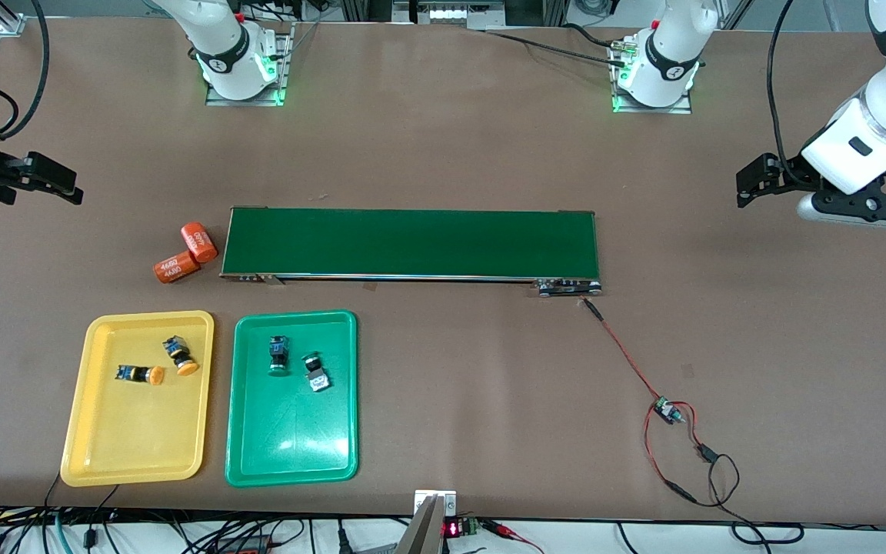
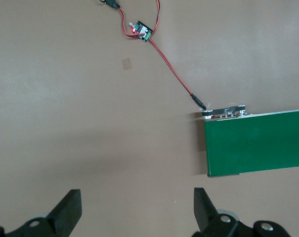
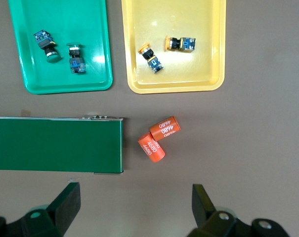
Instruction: Sort buttons by color to trays
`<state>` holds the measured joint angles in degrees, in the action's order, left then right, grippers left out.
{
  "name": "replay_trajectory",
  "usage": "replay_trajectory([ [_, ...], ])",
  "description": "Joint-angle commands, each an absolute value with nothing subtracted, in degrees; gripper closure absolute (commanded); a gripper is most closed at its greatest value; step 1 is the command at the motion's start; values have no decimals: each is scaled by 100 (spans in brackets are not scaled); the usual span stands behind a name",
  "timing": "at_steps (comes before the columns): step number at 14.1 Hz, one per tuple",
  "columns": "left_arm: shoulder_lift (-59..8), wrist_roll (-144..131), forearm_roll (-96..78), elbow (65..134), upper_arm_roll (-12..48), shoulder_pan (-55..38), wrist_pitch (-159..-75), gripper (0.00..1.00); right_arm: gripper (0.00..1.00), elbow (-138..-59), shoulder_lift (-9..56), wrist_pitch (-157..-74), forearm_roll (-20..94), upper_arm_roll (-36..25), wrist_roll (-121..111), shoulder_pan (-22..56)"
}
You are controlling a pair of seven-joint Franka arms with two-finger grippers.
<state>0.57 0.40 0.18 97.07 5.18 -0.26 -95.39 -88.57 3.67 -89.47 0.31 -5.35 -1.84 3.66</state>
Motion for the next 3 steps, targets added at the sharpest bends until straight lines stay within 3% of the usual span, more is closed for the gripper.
replay_trajectory([
  [1,70,132,149,9598,519,-18,-9387,0,0,-8859,299,-8930,62,-510,-114,325],
  [3,70,132,149,9598,519,-9,-9396,0,0,-8807,299,-8912,62,-510,-141,325],
])
